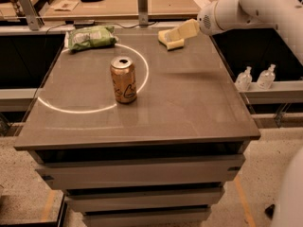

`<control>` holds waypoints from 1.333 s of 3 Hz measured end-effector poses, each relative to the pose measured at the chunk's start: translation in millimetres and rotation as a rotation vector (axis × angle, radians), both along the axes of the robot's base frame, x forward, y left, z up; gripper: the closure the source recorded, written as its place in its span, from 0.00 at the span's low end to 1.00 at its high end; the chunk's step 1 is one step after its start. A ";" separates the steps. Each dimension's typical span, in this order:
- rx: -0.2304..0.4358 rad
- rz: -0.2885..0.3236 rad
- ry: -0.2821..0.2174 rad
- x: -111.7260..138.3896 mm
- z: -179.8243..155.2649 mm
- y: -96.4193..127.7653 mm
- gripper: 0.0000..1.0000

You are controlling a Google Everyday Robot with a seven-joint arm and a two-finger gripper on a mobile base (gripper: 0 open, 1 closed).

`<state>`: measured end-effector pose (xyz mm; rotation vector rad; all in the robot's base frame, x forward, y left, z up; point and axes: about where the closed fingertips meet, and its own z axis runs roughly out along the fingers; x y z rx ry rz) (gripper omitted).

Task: Move sponge near green jalapeno chip bag

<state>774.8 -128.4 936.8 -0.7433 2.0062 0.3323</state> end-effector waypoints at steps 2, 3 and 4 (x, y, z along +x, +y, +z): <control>-0.017 0.085 0.006 54.2 -35.8 9.4 0.00; -0.021 0.098 0.018 79.8 -51.0 10.8 0.00; -0.031 0.079 0.035 99.5 -67.9 9.5 0.00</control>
Offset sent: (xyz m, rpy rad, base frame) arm 0.0993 0.0060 -0.0473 -0.0208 -0.0042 0.1335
